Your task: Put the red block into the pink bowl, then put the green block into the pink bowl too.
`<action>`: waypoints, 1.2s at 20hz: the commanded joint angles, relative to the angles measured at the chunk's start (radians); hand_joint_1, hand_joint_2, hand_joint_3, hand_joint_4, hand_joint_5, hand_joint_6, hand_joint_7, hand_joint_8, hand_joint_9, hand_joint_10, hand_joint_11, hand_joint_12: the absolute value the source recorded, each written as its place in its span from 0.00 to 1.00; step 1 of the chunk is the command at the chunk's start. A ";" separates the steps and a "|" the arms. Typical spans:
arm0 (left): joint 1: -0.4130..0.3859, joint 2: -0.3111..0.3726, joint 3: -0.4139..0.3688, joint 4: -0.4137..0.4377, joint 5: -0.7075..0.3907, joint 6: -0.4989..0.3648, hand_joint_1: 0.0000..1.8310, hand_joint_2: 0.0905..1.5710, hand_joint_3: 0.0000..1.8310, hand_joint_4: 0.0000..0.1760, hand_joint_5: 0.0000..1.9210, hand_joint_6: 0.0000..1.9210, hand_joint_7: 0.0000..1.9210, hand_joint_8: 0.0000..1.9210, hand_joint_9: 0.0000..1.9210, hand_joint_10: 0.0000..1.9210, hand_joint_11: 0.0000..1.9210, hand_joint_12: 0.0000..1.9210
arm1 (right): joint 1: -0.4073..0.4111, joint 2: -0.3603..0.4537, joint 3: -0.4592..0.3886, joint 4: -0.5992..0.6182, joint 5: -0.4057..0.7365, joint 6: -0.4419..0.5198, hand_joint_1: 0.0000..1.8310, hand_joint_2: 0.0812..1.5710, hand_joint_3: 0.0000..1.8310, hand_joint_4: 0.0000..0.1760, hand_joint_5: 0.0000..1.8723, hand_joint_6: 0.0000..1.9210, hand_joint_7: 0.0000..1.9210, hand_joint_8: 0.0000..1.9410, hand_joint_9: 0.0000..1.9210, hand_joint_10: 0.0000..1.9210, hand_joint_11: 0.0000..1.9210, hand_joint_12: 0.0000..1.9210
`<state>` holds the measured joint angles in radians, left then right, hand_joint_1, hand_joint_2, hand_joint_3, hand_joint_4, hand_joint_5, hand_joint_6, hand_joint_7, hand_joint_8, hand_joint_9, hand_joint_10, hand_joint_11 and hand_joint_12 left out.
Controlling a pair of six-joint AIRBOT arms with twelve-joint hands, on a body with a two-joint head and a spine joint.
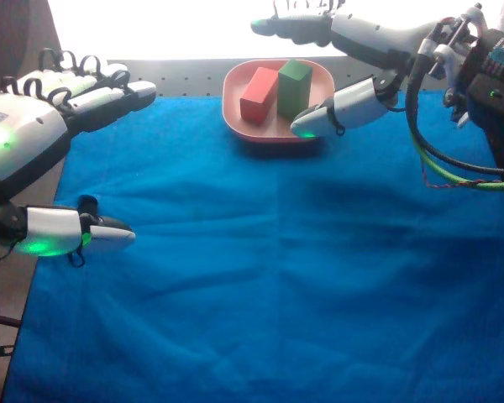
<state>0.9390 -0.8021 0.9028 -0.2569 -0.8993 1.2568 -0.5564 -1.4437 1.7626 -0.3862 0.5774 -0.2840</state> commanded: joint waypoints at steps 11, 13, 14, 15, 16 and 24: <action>0.015 0.041 -0.035 0.004 -0.223 -0.004 0.47 0.52 0.00 0.51 0.08 0.00 0.04 0.00 0.00 0.00 0.01 0.00 | -0.096 0.223 -0.229 0.155 0.454 0.007 0.41 0.49 0.00 1.00 0.04 0.01 0.01 0.00 0.02 0.01 0.06 0.03; 0.029 0.059 -0.057 0.014 -0.267 -0.005 0.46 0.52 0.00 0.41 0.09 0.00 0.05 0.00 0.02 0.01 0.04 0.02 | -0.162 0.273 -0.284 0.205 0.563 0.007 0.42 0.50 0.00 0.76 0.06 0.01 0.02 0.01 0.01 0.00 0.03 0.02; 0.042 0.075 -0.076 0.024 -0.308 -0.005 0.44 0.52 0.00 0.46 0.08 0.00 0.04 0.00 0.02 0.00 0.06 0.03 | -0.212 0.302 -0.319 0.236 0.632 0.007 0.39 0.52 0.00 0.85 0.06 0.00 0.05 0.00 0.03 0.00 0.05 0.03; 0.048 0.081 -0.084 0.027 -0.324 -0.006 0.43 0.52 0.00 0.34 0.09 0.00 0.05 0.00 0.02 0.00 0.04 0.03 | -0.238 0.318 -0.339 0.255 0.668 0.007 0.39 0.53 0.00 0.74 0.07 0.01 0.06 0.01 0.05 0.01 0.06 0.04; 0.056 0.087 -0.091 0.031 -0.341 -0.010 0.46 0.52 0.00 0.37 0.09 0.00 0.04 0.00 0.00 0.00 0.01 0.00 | -0.274 0.334 -0.361 0.279 0.707 0.007 0.40 0.52 0.00 0.71 0.08 0.01 0.07 0.01 0.04 0.00 0.04 0.03; 0.148 0.097 -0.122 0.035 -0.480 -0.093 0.51 0.53 0.00 0.63 0.06 0.00 0.00 0.00 0.00 0.00 0.00 0.00 | -0.661 0.422 -0.543 0.549 1.020 0.007 0.42 0.52 0.00 0.50 0.06 0.00 0.04 0.00 0.01 0.00 0.00 0.00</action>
<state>1.0954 -0.7120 0.7807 -0.2192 -1.2369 1.1641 -1.2419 -1.0306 1.2121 0.1360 1.4406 -0.2852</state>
